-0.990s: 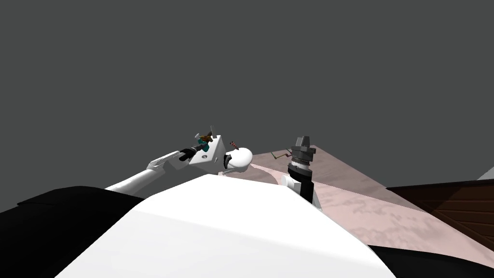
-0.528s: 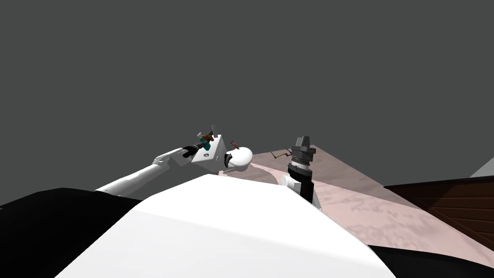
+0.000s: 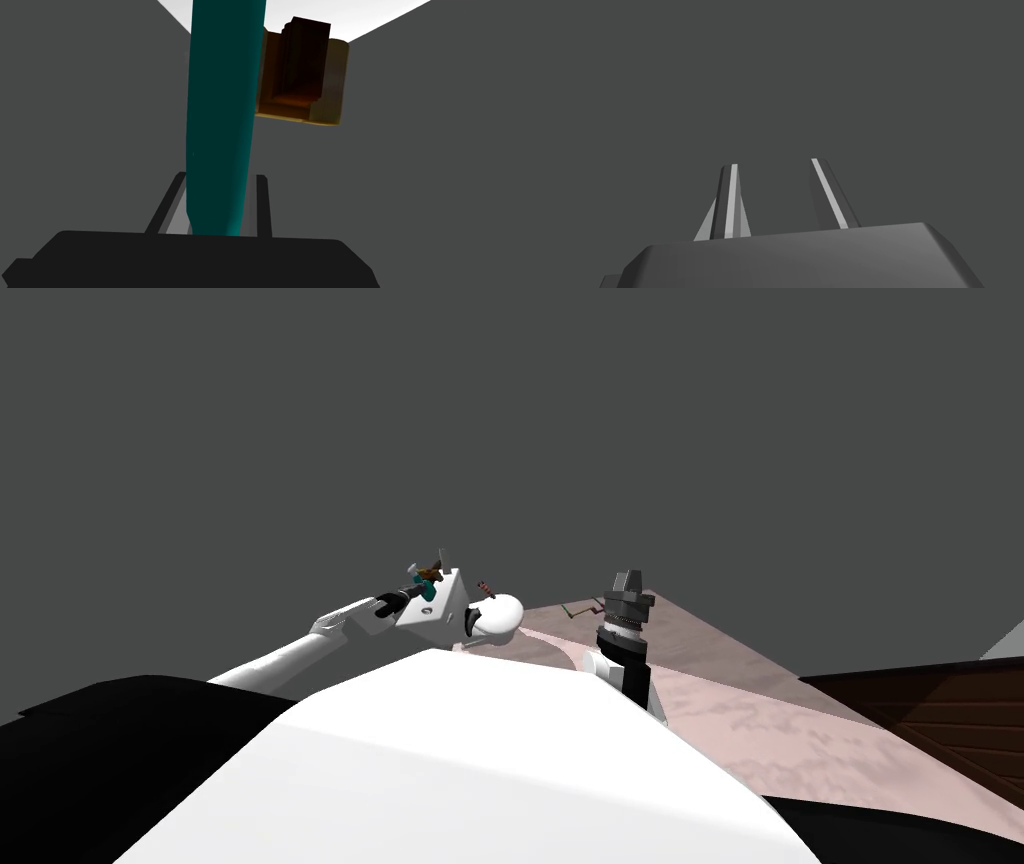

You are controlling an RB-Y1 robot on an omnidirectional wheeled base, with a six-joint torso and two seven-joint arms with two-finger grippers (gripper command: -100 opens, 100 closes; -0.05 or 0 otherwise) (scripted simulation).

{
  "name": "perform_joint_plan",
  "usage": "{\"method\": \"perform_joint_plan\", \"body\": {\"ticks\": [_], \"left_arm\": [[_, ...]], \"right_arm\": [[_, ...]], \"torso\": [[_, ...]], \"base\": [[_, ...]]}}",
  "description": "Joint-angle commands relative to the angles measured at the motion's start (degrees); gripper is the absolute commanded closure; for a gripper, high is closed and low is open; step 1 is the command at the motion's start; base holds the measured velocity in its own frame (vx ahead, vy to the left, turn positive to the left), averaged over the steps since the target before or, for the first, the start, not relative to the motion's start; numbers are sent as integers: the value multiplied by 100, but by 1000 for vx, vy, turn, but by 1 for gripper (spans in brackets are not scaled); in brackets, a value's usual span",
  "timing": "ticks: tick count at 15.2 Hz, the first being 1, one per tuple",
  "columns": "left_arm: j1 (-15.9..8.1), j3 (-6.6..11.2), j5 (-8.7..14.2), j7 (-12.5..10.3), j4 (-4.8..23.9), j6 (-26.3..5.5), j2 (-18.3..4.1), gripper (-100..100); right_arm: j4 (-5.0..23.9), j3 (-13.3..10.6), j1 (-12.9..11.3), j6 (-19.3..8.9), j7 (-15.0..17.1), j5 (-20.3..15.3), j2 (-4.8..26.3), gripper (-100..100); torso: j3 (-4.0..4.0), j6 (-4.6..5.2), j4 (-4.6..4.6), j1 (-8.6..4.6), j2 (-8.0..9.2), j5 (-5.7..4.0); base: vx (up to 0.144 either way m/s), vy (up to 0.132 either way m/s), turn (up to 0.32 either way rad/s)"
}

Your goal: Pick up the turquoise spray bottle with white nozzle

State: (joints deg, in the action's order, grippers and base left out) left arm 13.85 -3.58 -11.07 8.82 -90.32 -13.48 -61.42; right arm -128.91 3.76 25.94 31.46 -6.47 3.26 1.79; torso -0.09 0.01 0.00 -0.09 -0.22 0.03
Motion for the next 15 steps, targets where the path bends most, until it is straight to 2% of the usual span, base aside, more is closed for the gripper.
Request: {"method": "perform_joint_plan", "body": {"ticks": [1, 2, 4, 5, 7, 8, 9, 11, 12, 14, 15], "left_arm": [[286, 191, 6, 61, -133, 107, 76, 100], [420, 384, 15, 130, -313, 218, 165, 100], [644, 436, 15, 130, -313, 218, 165, 100], [797, 671, 24, 198, -493, 329, 253, 100], [998, 680, 24, 198, -493, 329, 253, 100], [998, 680, 24, 198, -493, 329, 253, 100], [1196, 925, 33, 267, -674, 439, 342, 100], [1352, 925, 33, 267, -674, 439, 342, 100], [1526, 1170, 43, 335, -854, 550, 430, 100], [1706, 1170, 43, 335, -854, 550, 430, 100], [1873, 1412, 52, 403, -1034, 660, 519, 100]], "right_arm": [[0, 0, 0, 0, 0, 0, 0, 0], [0, 0, 0, 0, 0, 0, 0, 0], [0, 0, 0, 0, 0, 0, 0, 0], [0, 0, 0, 0, 0, 0, 0, 0], [0, 0, 0, 0, 0, 0, 0, 0], [0, 0, -1, 0, 0, 0, 0, 0], [0, 0, -1, 0, 0, 0, 0, 0], [0, 0, -1, 0, 0, 0, 0, 0], [0, 0, -1, 0, 0, 0, 0, 0], [0, 0, 0, 0, 0, 0, 0, 0], [0, 0, -1, 0, 0, 0, 0, 0]], "torso": [[0, 0, 0, 0, 0, 0], [-4, 1, -2, 1, -6, 0], [-5, 3, -1, 5, -7, 1], [-2, 2, -3, 6, 0, 4], [1, 0, 0, 3, 4, 1], [3, -3, -1, 6, 10, 3], [5, -4, -5, 10, 17, 10], [4, -8, -6, 8, 16, 11], [3, -8, -8, 8, 17, 11], [0, -9, -8, 7, 9, 9], [-1, -9, -10, 8, 10, 11]], "base": [[113, -20, 7], [107, -8, 9], [82, -9, -6], [69, -25, 0], [61, -16, 5], [30, -2, 2], [44, -7, 4], [51, -15, 5], [65, -7, 7], [68, -9, 4], [63, -14, 1]]}}
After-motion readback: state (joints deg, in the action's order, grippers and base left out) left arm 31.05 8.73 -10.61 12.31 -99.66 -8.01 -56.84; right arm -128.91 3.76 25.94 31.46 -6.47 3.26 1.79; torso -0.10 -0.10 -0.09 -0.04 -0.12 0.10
